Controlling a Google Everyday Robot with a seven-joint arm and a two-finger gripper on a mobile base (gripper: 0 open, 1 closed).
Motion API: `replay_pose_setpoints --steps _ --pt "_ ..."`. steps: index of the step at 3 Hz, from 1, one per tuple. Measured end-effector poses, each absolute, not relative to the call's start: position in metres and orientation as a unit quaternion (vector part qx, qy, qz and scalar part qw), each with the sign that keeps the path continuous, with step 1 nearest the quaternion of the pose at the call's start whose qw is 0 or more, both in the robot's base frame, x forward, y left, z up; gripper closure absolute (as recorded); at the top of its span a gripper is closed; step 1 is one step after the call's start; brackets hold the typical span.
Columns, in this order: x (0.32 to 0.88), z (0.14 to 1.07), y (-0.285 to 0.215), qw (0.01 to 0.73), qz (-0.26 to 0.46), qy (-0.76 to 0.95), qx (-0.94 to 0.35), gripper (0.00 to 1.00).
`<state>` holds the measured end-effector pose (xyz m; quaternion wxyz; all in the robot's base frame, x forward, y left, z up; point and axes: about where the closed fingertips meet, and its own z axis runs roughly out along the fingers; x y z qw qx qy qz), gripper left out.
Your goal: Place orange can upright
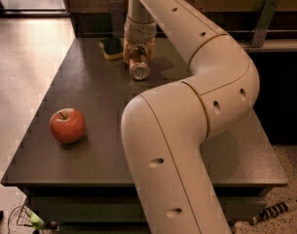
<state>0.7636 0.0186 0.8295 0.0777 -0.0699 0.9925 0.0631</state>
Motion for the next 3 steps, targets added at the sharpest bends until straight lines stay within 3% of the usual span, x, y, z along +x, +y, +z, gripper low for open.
replay_pose_setpoints --steps 1,3 --pt "0.768 0.828 0.021 0.084 0.062 0.992 -0.07 1.0" --pt "0.77 0.855 0.0 0.125 0.031 0.99 -0.056 1.0"
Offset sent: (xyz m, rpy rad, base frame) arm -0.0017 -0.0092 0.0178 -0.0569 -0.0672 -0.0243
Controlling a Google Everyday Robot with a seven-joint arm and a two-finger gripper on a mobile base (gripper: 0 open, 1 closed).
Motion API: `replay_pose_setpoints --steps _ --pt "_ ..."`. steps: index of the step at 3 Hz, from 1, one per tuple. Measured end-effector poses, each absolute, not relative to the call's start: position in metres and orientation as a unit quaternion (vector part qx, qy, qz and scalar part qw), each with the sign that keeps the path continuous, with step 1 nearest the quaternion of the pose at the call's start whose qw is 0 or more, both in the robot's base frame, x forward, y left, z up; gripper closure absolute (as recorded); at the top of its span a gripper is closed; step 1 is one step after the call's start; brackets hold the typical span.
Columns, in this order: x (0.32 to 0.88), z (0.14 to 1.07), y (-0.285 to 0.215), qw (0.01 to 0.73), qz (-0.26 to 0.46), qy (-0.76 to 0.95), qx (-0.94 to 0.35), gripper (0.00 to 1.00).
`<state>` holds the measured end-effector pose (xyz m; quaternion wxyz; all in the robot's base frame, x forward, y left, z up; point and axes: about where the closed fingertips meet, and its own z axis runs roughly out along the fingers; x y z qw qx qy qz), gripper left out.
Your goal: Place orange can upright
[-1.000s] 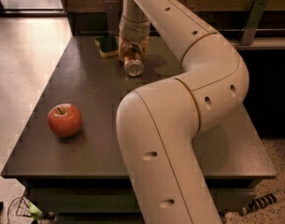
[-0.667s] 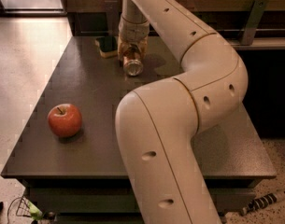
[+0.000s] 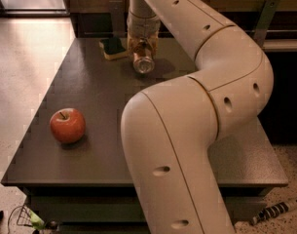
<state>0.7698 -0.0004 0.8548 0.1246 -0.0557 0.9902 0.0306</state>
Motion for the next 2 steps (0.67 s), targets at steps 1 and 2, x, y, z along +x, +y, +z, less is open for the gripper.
replay_pose_setpoints --steps 1,2 --pt "0.766 0.881 -0.024 0.164 0.025 0.984 -0.058 1.0" --pt "0.759 0.902 -0.047 0.206 0.03 0.975 -0.076 1.0"
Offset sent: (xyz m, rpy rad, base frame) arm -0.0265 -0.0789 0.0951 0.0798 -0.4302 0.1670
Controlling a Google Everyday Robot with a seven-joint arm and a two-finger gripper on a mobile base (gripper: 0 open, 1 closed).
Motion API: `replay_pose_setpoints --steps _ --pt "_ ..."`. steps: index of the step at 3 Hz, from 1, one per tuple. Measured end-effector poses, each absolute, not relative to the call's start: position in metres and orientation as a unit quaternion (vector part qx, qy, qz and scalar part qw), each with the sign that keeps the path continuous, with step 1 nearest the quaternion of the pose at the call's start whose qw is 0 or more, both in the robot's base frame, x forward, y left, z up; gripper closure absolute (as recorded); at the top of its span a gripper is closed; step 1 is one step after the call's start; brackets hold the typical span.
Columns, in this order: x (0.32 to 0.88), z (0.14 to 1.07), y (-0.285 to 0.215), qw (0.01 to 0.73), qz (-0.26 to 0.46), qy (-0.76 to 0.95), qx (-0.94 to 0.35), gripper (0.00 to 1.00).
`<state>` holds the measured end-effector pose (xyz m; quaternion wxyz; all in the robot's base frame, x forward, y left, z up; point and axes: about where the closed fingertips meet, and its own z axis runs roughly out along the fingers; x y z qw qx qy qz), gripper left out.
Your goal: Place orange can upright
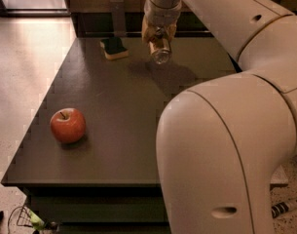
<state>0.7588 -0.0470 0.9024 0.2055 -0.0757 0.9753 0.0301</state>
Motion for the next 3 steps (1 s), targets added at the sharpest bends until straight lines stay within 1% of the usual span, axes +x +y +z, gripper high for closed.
replay_pose_setpoints --steps 1,2,3 --pt "0.754 0.929 -0.065 0.28 0.049 0.95 -0.132 1.0" --pt "0.758 0.958 -0.072 0.361 0.09 0.904 -0.209 1.0" --pt "0.76 0.98 -0.069 0.401 0.127 0.868 -0.263 1.0"
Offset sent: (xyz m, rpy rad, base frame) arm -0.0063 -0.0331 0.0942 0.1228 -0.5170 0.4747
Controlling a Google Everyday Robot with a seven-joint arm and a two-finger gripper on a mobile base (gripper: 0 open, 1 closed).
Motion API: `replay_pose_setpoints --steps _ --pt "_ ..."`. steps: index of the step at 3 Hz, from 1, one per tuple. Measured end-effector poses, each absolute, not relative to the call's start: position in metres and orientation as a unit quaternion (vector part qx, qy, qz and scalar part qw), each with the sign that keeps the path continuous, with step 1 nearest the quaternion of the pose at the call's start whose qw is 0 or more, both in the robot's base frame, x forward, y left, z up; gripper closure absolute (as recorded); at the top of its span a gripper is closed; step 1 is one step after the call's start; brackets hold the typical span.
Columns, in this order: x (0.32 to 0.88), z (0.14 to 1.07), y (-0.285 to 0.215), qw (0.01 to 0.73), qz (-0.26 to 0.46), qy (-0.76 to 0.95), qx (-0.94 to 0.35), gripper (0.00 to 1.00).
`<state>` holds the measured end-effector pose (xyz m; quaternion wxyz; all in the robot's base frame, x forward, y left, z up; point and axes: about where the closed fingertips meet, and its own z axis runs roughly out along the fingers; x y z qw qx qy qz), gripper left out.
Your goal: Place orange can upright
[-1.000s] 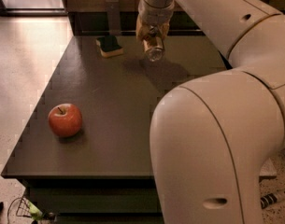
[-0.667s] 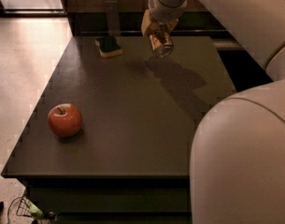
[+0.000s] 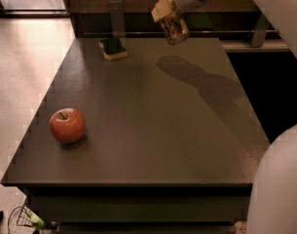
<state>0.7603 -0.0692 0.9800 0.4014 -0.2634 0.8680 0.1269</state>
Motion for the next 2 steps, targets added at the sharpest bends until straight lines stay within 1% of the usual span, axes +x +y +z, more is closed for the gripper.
replay_pose_setpoints --steps 1,2 --pt "0.759 0.997 -0.063 0.448 0.21 0.808 -0.319 1.0" --pt "0.747 1.004 -0.05 0.48 0.251 0.74 -0.398 1.0"
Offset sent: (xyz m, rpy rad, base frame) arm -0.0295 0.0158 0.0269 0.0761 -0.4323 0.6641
